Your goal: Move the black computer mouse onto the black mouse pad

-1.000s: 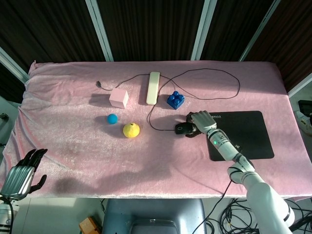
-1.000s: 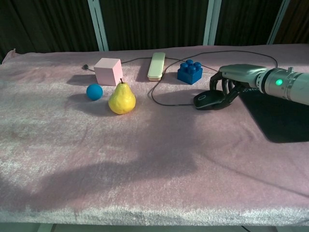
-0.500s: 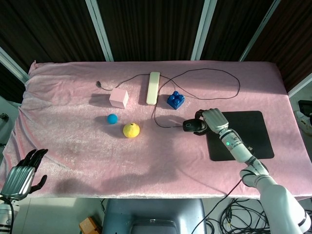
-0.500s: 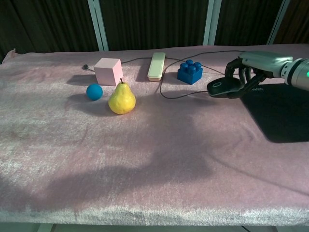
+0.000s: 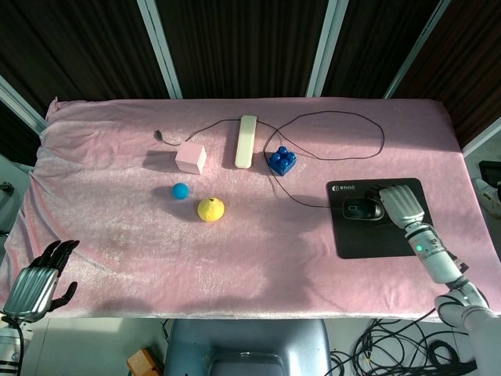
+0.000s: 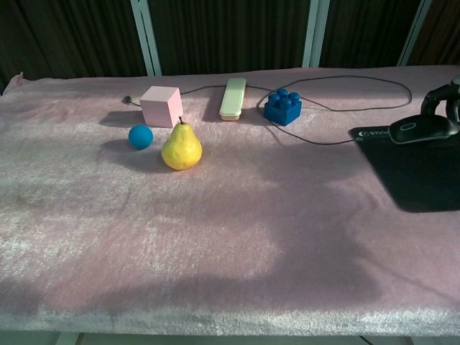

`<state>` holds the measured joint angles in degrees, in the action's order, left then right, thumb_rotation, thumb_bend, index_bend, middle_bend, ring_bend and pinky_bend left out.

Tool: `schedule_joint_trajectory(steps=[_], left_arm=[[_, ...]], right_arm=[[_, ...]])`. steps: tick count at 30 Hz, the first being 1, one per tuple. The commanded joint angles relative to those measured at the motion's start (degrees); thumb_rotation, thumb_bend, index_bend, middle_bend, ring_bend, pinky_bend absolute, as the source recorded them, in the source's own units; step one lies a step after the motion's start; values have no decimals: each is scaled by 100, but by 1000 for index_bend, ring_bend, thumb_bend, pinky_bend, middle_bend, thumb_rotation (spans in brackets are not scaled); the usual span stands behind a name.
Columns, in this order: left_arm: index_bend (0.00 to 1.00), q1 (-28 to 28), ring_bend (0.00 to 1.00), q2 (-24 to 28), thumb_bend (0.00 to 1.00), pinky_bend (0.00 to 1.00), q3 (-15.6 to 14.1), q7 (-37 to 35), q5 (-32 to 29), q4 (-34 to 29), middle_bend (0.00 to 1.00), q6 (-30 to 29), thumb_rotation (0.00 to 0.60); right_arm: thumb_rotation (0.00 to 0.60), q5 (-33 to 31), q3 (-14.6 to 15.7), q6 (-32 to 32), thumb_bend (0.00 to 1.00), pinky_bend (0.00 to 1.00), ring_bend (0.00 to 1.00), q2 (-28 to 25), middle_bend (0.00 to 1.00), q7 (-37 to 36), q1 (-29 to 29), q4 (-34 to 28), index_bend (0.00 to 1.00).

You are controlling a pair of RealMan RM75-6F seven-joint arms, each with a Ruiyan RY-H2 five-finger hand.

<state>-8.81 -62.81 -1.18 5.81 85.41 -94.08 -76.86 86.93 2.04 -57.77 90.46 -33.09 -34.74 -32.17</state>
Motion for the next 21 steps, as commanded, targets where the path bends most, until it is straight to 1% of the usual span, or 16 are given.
schedule_joint_trajectory(steps=[1, 3, 7, 10, 13, 15, 19, 21], left_arm=[[99, -5, 72, -6, 389, 314, 2, 7, -8, 3, 106, 12, 600], [99, -12, 72, -7, 389, 314, -2, 11, -11, 0, 106, 32, 600], [99, -31, 72, -11, 390, 315, -12, 41, -19, -7, 106, 80, 600], [98, -38, 72, -15, 390, 314, -14, 59, -23, -11, 106, 95, 600], [98, -38, 72, -10, 390, 315, -16, 52, -29, -14, 106, 98, 600], [99, -39, 72, -4, 390, 315, -15, 40, -32, -16, 106, 101, 600], [99, -29, 72, 11, 391, 315, -21, 14, -15, -18, 106, 79, 600], [99, -26, 72, 16, 390, 315, -20, -2, -9, -17, 106, 69, 600]], right_arm=[[600, -135, -34, 204, 505, 616, 592, -25, 539, 88, 131, 149, 811], [600, -185, -46, 352, 505, 616, 592, -4, 539, 161, 166, 260, 811], [600, -306, -120, 635, 505, 615, 587, 205, 539, 486, 208, 672, 808], [600, -317, -133, 830, 505, 604, 558, 318, 539, 482, 193, 828, 802], [600, -261, -104, 944, 505, 555, 509, 384, 525, 406, 171, 914, 777], [600, -215, -80, 967, 505, 509, 460, 432, 481, 371, 165, 972, 747], [600, -128, -37, 997, 504, 449, 389, 515, 408, 253, 155, 1069, 680], [600, -83, -15, 1005, 505, 416, 355, 536, 365, 183, 151, 1097, 598]])
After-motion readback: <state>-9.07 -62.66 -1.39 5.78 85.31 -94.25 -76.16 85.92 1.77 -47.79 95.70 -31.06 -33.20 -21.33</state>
